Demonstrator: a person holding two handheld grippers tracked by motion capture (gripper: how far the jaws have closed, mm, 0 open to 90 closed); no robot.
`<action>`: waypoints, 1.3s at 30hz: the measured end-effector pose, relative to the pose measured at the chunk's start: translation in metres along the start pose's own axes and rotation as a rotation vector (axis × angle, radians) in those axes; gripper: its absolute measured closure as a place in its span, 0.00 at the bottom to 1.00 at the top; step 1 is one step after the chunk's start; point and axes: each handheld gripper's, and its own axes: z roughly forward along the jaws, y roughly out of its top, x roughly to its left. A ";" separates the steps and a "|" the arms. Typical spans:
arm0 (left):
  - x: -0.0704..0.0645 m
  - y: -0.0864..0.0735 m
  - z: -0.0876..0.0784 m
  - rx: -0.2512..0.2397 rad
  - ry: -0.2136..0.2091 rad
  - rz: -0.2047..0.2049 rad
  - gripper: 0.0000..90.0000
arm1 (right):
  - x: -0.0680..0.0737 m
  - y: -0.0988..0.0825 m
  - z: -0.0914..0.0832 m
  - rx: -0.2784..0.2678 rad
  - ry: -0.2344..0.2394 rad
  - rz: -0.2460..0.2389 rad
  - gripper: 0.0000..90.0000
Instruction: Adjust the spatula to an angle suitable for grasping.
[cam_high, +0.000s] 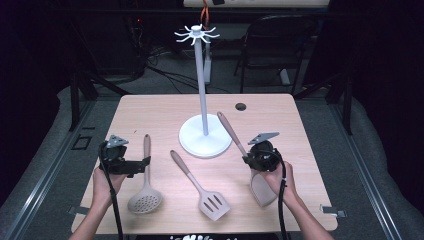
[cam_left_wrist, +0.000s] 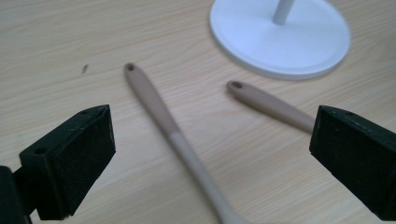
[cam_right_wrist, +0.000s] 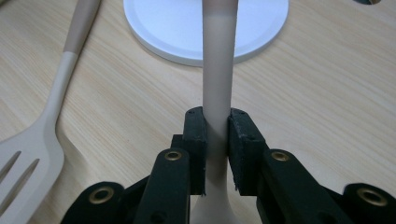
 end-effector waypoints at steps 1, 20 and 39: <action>-0.003 0.003 0.000 -0.004 -0.007 0.012 0.00 | 0.001 0.001 -0.001 -0.001 -0.004 -0.006 0.87; -0.045 0.045 0.016 -0.016 -0.125 0.104 0.00 | 0.021 0.044 0.007 -0.080 0.016 -0.089 0.88; -0.069 0.075 0.039 -0.051 -0.218 0.121 0.00 | 0.026 0.049 0.009 -0.101 0.021 -0.103 0.88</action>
